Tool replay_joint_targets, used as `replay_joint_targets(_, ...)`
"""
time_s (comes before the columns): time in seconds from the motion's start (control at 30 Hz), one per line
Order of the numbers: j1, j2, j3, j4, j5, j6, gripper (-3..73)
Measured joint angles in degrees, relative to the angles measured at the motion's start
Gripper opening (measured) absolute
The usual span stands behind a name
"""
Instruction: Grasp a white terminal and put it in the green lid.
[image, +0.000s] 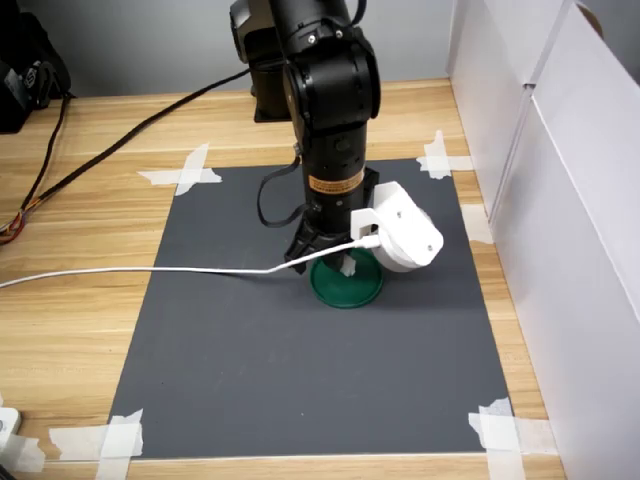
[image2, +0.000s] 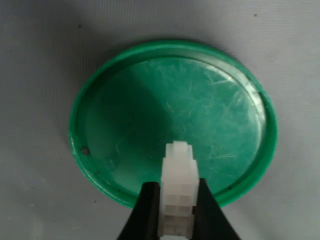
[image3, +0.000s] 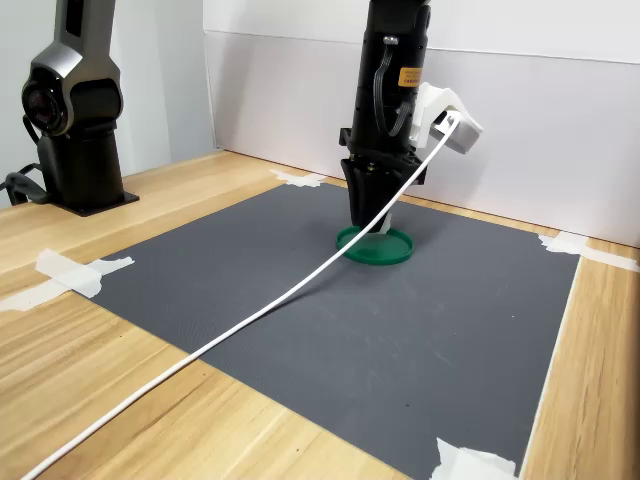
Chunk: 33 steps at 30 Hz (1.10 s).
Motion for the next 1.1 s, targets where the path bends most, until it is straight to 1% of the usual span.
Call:
replay_joint_targets(0.03,0.0,0.1,0.0,0.0,0.5,-0.4,18.8)
replay_joint_targets(0.1,0.0,0.5,0.0,0.0,1.4,-1.4,27.7)
replay_joint_targets(0.23,0.0,0.5,0.0,-0.5,1.4,-1.8,51.0)
replay_joint_targets(0.3,0.0,0.4,0.0,-0.7,0.9,-1.8,61.1)
replay_joint_targets(0.33,0.0,0.1,0.0,-0.7,0.6,-1.8,64.8)
replay_joint_targets(0.4,0.0,-0.9,0.0,-0.4,-0.9,-1.8,68.8)
replay_joint_targets(0.43,0.0,-1.5,0.0,-0.3,-1.8,-1.8,69.5)
replay_joint_targets(0.53,0.0,-4.3,0.0,0.6,-5.1,-1.8,70.6)
replay_joint_targets(0.63,0.0,-7.1,0.0,2.2,-6.5,-1.8,70.8)
replay_joint_targets(0.7,0.0,-8.9,0.0,3.6,-6.6,-1.8,70.0)
replay_joint_targets(0.77,0.0,-10.4,0.0,4.8,-6.5,-1.8,67.1)
replay_joint_targets(0.87,0.0,-13.1,0.0,7.3,-6.3,-1.8,57.8)
replay_joint_targets(0.93,0.0,-15.5,0.0,8.7,-6.5,-1.8,47.5)
replay_joint_targets(1.03,0.0,-20.3,0.5,10.2,-8.0,-1.8,28.9)
replay_joint_targets(1.1,0.0,-23.9,2.2,10.8,-10.0,-1.8,14.3)
